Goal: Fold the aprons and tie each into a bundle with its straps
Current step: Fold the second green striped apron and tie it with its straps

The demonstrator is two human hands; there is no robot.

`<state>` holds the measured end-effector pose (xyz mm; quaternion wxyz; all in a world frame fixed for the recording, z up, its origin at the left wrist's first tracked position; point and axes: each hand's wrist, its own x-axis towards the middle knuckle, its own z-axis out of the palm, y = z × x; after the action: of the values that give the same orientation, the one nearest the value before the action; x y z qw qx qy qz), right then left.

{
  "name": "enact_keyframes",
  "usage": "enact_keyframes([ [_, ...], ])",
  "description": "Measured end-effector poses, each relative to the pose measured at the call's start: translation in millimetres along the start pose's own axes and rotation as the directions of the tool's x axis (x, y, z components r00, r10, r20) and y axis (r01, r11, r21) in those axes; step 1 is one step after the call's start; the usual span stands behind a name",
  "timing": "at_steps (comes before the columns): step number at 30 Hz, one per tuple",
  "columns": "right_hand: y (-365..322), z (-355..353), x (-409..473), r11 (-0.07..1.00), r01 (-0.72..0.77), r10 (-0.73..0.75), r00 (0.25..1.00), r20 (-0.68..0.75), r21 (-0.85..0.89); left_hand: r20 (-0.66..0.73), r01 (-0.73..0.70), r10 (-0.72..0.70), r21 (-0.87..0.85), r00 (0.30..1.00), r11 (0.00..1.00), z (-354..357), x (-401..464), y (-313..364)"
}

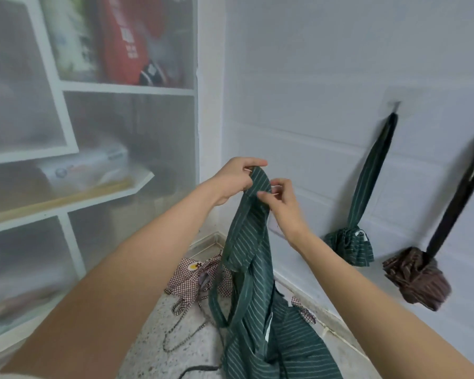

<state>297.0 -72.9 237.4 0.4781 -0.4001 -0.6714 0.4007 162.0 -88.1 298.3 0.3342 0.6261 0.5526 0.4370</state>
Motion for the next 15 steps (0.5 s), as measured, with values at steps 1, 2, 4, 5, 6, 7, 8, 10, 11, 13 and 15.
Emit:
enact_keyframes([
  [1,-3,2,-6,0.994,0.057,-0.059,0.998,-0.015,-0.094,-0.034,-0.018,0.018,-0.003,0.999,1.0,2,-1,8],
  [2,-6,4,-11,0.979,0.091,-0.095,0.995,-0.015,-0.18,-0.072,-0.034,0.033,-0.011,0.997,0.999,4,-3,16],
  [4,-11,2,-17,0.953,0.084,-0.101,0.994,-0.047,-0.29,-0.144,-0.06,0.054,-0.034,0.988,0.998,6,-7,32],
  [5,-14,-4,-19,0.953,0.055,-0.08,0.994,-0.073,-0.297,-0.173,-0.07,0.062,-0.041,0.983,0.997,5,-10,38],
  [6,-17,-11,-21,0.949,0.025,-0.057,0.994,-0.091,-0.315,-0.202,-0.075,0.067,-0.032,0.977,0.997,4,-15,44],
  [7,-20,-20,-24,0.939,-0.003,-0.032,0.995,-0.097,-0.344,-0.236,-0.07,0.069,0.005,0.969,0.998,3,-21,48],
  [8,-23,-30,-28,0.932,-0.003,-0.033,0.995,-0.094,-0.364,-0.279,-0.061,0.078,0.07,0.957,0.996,1,-28,51],
  [10,-30,-49,-41,0.928,-0.003,-0.038,0.994,-0.101,-0.374,-0.353,-0.05,0.13,0.226,0.927,0.973,0,-46,58],
  [11,-35,-57,-48,0.929,-0.004,-0.044,0.992,-0.122,-0.37,-0.385,-0.045,0.163,0.299,0.908,0.953,1,-56,61],
  [13,-46,-68,-65,0.932,0.0,-0.058,0.987,-0.149,-0.362,-0.465,-0.025,0.212,0.377,0.859,0.926,6,-83,71],
  [15,-56,-72,-77,0.931,-0.006,-0.056,0.986,-0.159,-0.365,-0.539,-0.025,0.223,0.35,0.812,0.936,11,-107,79],
])
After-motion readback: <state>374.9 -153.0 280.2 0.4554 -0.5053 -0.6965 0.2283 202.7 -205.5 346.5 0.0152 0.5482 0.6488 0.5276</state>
